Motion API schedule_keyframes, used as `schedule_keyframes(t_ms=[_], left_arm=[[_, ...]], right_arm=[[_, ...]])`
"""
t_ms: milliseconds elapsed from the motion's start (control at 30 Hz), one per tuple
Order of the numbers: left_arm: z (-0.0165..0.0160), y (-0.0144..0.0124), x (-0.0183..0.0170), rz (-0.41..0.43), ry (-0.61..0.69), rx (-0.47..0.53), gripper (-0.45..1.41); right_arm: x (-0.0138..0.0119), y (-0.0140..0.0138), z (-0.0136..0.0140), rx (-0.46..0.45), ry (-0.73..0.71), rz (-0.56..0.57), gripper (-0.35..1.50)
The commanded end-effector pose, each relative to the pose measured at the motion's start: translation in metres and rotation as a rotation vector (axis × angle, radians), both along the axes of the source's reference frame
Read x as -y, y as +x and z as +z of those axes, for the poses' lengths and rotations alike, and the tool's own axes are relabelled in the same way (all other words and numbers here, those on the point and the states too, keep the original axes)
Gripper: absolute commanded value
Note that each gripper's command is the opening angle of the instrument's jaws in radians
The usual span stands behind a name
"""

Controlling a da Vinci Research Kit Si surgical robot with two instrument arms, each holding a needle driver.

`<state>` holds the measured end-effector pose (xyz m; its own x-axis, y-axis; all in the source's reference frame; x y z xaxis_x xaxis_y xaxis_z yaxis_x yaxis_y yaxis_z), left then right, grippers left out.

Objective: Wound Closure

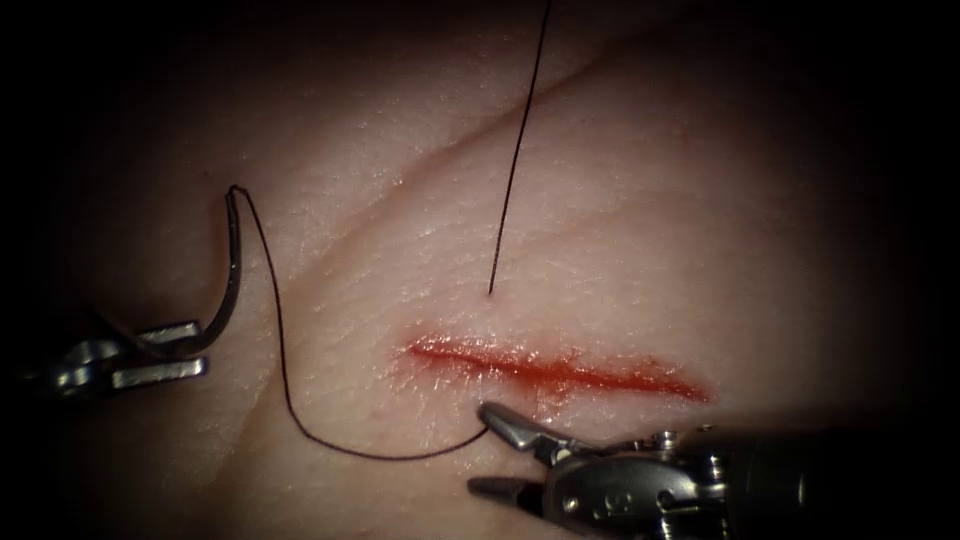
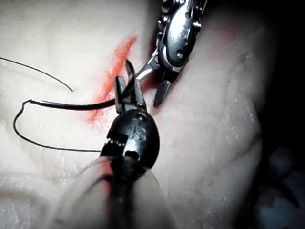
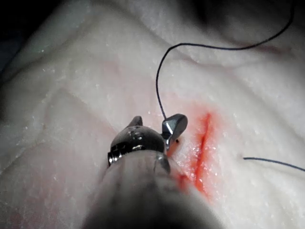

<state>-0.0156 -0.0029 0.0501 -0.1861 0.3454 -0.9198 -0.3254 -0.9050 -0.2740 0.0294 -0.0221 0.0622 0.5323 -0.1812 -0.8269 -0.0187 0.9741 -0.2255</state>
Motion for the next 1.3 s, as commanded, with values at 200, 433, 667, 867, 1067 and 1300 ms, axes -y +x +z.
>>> schedule_keyframes(t_ms=[200,433,667,867,1067,1300], left_arm=[[0.0003,-0.0006,0.0007,0.005,-0.001,0.008,-0.45],[0.0003,-0.0007,0.0006,0.006,-0.001,0.01,-0.45],[0.0007,-0.0007,0.0003,0.007,-0.001,0.012,-0.45],[0.001,-0.0008,0.0006,0.006,-0.004,0.01,-0.45],[0.0009,-0.0012,0.0014,0.007,-0.01,0.012,-0.45],[0.0007,-0.0017,0.002,0.008,-0.016,0.017,-0.45]], right_arm=[[0.0002,0.0002,0.0013,0.016,-0.016,-0.01,0.73],[0.0003,-0.0008,0.0013,0.036,-0.005,-0.074,-0.35],[0.0023,-0.0024,-0.0005,0.059,-0.013,-0.062,-0.35],[0.0063,-0.0021,-0.0057,0.055,-0.013,-0.063,-0.35],[0.0107,-0.0012,-0.0105,0.05,0.016,-0.055,-0.35],[0.0145,0.0009,-0.014,0.019,0.038,-0.07,-0.35]])
